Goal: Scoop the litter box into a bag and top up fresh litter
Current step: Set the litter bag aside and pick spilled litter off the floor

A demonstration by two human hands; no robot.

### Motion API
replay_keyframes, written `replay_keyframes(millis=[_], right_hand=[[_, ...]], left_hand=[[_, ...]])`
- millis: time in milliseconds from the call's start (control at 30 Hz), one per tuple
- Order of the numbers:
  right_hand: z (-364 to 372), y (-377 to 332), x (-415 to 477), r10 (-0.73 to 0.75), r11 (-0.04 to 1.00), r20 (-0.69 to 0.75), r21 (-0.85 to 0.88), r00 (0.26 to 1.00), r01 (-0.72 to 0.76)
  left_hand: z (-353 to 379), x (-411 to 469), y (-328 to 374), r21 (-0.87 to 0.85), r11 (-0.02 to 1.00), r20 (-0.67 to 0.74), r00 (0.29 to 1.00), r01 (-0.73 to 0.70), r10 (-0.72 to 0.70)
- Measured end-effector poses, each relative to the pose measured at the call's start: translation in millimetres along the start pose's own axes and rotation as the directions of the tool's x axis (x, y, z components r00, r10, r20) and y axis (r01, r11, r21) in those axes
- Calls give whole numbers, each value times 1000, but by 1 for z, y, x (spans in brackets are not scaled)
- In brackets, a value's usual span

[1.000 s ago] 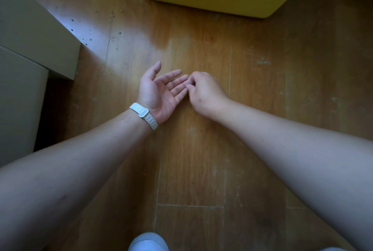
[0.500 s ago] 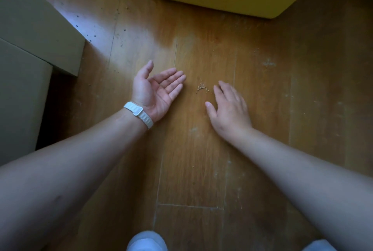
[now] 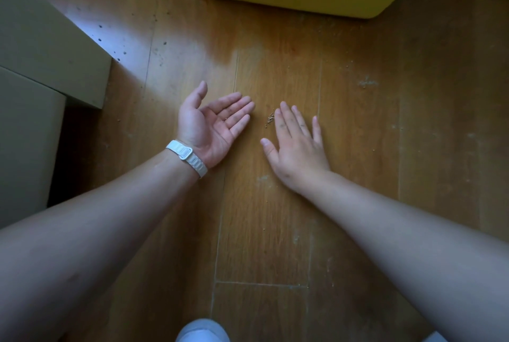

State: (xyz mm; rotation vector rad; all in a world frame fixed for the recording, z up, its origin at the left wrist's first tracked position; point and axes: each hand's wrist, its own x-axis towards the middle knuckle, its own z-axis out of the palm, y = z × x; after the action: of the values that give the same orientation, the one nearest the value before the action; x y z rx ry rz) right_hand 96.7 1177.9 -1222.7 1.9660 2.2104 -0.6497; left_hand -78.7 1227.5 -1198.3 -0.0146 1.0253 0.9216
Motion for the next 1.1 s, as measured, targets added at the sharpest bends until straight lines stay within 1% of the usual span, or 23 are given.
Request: replay_keyframes(millis=[67,133,167,233,267,333,400,500,600,767,833,967,1100], right_hand=[[-5,8,7,12,1000,-20,14,1000,-11],[-8,15,14,-17,1000,-36,-5,999,17],[-8,16,18,-57,998,-67,-6,996,57],[-9,15,25,-139,990,-174,12,975,144],[-8,13,29,-152,986,-219,35,964,163],[-6,6,34,-155,979,-242,92,958,182],[-2,2,38,-162,975,-292,103,943,199],[6,3,40,-103,968,-410,168,906,186],[10,3,41,-72,955,-463,224,884,194],[10,0,41,-11,941,-456,296,890,163],[8,1,42,-19,941,-452,293,892,168],[3,7,45,-86,956,-421,221,903,195],[-4,3,47,-149,978,-308,93,940,186]], left_hand=[[-1,-1,1,9,1000,-6,1000,-3,3],[-2,-1,1,13,1000,-10,1000,-4,4],[-3,-2,1,13,1000,-9,1000,-5,5],[-3,-2,2,13,1000,-6,1000,-5,5],[-2,-2,2,14,1000,-3,1000,-5,5],[-1,-1,2,15,1000,3,1000,-7,7],[0,-1,2,14,1000,9,1000,-7,7],[2,0,2,15,1000,14,1000,-6,5],[3,1,1,15,1000,10,1000,-1,1],[3,3,-2,29,999,6,1000,15,-15],[5,6,-3,33,999,5,1000,17,-17],[8,10,-6,29,999,6,1000,24,-24],[8,10,-8,32,999,11,1000,27,-28]])
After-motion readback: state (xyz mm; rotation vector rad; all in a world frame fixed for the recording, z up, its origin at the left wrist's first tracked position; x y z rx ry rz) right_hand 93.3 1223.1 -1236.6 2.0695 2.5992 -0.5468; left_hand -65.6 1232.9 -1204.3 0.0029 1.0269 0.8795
